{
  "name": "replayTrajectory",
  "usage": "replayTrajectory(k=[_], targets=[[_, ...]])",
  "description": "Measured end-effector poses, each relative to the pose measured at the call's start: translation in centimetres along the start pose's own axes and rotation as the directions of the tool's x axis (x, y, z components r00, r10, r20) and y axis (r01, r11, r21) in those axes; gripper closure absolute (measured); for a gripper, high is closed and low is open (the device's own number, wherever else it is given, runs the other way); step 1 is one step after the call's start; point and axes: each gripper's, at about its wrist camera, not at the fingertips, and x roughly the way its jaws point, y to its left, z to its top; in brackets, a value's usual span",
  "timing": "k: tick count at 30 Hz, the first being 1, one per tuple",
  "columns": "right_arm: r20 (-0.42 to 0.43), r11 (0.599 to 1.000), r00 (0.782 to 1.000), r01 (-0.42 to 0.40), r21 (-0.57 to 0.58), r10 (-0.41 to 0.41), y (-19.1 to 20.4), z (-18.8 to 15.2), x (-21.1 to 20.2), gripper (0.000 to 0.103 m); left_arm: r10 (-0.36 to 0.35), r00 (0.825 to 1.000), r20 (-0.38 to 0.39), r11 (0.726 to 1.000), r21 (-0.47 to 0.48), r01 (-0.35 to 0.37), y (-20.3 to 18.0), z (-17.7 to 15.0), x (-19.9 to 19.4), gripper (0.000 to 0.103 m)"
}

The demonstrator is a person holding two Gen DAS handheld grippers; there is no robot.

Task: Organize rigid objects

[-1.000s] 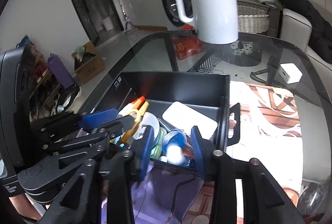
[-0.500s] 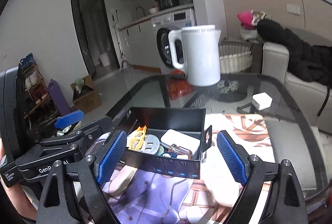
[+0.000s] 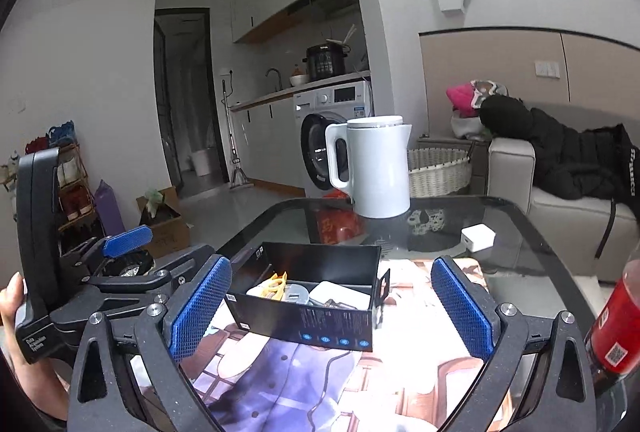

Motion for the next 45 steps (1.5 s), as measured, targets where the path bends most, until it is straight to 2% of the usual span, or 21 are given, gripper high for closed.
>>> replayTrajectory(k=[6, 16, 22, 45], targets=[[-0.015, 1.000, 1.000, 0.004, 0.013, -0.004, -0.4, 0.0, 0.2, 0.001, 0.025, 1.000, 0.011, 0.999, -0.022, -0.025, 0.3, 0.0, -0.1, 0.000], [-0.011, 1.000, 1.000, -0.004, -0.003, 0.004, -0.1, -0.2, -0.2, 0.001, 0.027, 1.000, 0.015, 1.000, -0.010, -0.026, 0.0, 0.0, -0.2, 0.000], [-0.035, 1.000, 0.999, -0.008, -0.012, 0.007, 0.2, -0.5, 0.2, 0.001, 0.025, 1.000, 0.014, 1.000, -0.006, -0.025, -0.2, -0.1, -0.2, 0.000], [-0.019, 1.000, 1.000, -0.003, -0.027, 0.002, 0.6, -0.3, -0.5, 0.001, 0.053, 0.999, 0.009, 0.999, -0.007, -0.053, 0.0, -0.1, 0.1, 0.000]])
